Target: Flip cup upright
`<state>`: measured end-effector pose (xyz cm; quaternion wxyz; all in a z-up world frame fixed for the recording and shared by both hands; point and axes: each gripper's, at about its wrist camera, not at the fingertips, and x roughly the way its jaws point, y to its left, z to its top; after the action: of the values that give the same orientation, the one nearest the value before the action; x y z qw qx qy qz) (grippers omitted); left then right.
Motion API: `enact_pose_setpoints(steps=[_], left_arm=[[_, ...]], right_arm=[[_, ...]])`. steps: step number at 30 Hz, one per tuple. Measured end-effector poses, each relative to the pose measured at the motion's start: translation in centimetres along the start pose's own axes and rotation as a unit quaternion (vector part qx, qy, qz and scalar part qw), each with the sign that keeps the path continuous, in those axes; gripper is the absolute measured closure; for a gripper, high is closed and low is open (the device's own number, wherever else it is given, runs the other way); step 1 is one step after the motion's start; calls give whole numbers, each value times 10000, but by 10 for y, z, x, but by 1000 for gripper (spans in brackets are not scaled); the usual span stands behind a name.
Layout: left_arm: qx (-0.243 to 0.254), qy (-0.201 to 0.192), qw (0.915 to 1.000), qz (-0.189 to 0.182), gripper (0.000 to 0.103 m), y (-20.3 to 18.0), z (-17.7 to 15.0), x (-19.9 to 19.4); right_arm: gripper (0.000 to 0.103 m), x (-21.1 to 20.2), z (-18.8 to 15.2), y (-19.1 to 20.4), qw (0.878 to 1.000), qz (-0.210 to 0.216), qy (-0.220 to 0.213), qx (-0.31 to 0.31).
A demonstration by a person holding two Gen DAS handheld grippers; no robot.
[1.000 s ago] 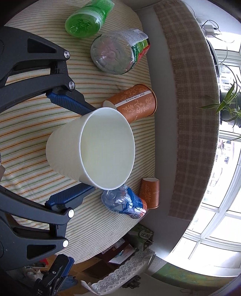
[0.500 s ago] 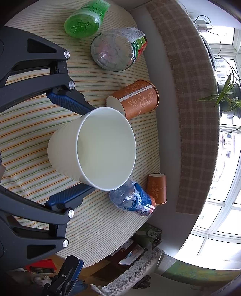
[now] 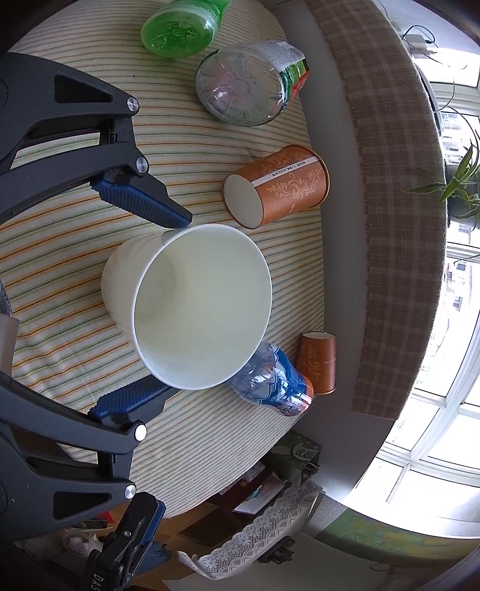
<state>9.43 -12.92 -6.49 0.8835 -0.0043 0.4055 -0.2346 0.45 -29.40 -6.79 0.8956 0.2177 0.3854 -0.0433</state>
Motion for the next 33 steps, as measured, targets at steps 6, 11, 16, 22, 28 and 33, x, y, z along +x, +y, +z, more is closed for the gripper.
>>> enact_pose_setpoints(steps=[6,11,16,22,28,33], left_arm=[[-138,70,9998,-114,15,8,-5,0],[-197,91,9997,-130,11,13,-10,-3],[-276,284,9989,-256,10,25,-19,-4],[-343,236,9991,-51,10,43,-33,-20],[-421,-680,9950,597,10,48,-43,-68],[-233,-1587,9782,1320,7,38,-44,-108]], right_arm=[[23,1,-1,1,10000,1,26,-9],[23,1,-3,5,10000,8,23,-57],[23,0,-4,10,9999,-33,-17,-133],[23,-1,-5,21,9994,-53,-128,-312],[23,-1,-6,46,9951,-214,-503,-823],[23,-5,-7,72,9858,-320,-976,-1331]])
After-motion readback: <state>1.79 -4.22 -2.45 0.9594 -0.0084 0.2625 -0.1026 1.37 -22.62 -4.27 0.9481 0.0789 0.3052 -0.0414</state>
